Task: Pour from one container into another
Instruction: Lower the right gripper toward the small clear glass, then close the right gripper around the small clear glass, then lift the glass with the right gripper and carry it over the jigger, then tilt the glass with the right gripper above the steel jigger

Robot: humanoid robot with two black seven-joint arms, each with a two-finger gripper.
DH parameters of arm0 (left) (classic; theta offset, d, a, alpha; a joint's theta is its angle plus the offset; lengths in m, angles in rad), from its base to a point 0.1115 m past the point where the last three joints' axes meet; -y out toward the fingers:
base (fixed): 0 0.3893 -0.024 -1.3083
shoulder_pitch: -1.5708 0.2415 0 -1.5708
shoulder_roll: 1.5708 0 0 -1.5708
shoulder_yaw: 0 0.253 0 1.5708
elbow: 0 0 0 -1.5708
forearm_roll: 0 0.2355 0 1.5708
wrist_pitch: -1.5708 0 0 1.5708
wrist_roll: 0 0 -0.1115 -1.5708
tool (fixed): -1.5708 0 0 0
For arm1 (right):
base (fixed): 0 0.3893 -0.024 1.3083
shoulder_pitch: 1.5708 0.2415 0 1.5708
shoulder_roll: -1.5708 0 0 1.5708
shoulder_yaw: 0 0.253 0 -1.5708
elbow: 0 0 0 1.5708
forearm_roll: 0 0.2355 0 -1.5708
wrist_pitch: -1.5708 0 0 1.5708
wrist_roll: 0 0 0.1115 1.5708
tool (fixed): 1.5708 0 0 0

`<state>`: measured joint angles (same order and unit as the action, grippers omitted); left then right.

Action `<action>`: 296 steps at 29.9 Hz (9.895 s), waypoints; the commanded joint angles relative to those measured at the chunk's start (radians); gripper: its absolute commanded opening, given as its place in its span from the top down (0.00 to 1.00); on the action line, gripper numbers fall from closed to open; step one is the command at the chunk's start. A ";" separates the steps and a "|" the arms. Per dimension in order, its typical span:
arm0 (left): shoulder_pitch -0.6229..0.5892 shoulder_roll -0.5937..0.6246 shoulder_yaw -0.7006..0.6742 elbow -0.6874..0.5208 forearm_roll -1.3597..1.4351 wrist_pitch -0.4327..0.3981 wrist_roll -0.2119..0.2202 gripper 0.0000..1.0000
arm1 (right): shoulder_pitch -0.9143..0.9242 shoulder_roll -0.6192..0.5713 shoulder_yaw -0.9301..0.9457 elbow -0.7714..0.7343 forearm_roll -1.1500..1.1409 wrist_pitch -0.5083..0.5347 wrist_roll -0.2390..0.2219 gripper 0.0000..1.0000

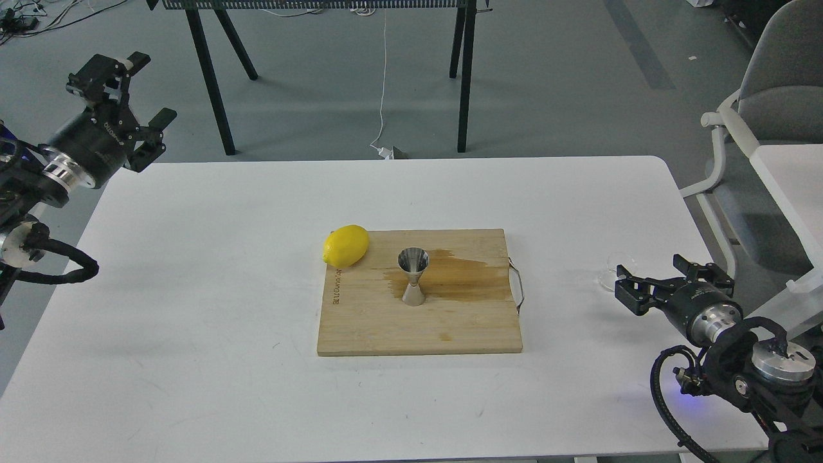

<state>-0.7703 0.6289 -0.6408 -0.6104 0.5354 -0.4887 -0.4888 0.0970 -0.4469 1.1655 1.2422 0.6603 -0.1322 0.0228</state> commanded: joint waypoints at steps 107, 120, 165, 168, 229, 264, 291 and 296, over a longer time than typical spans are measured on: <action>0.028 -0.002 -0.003 0.011 -0.034 0.000 0.000 0.00 | 0.170 0.174 -0.058 -0.302 -0.119 -0.018 -0.009 0.28; 0.032 -0.002 -0.003 0.011 -0.041 0.000 0.000 0.00 | 0.170 0.174 -0.078 -0.302 -0.122 -0.012 -0.010 0.35; 0.039 -0.003 -0.003 0.023 -0.041 0.000 0.000 0.00 | 0.168 0.174 -0.079 -0.285 -0.165 0.017 -0.010 0.49; 0.039 -0.003 -0.003 0.023 -0.041 0.000 0.000 0.00 | 0.168 0.175 -0.079 -0.285 -0.171 0.019 -0.010 0.49; 0.042 -0.028 -0.005 0.023 -0.069 0.000 0.000 0.00 | 0.294 0.182 -0.296 -0.012 -0.450 -0.033 -0.010 0.54; 0.055 -0.048 -0.003 0.024 -0.087 0.000 0.000 0.00 | 0.673 0.177 -0.730 0.017 -0.501 -0.063 -0.026 0.54; 0.057 -0.063 -0.002 0.024 -0.087 0.000 0.000 0.00 | 0.676 0.120 -0.779 0.092 -0.604 -0.049 -0.066 0.54; 0.055 -0.081 0.000 0.046 -0.087 0.000 0.000 0.00 | 0.676 0.120 -0.780 0.102 -0.643 -0.050 -0.067 0.54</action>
<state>-0.7133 0.5568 -0.6427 -0.5799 0.4479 -0.4887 -0.4887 0.7729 -0.3264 0.3857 1.3409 0.0371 -0.1810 -0.0438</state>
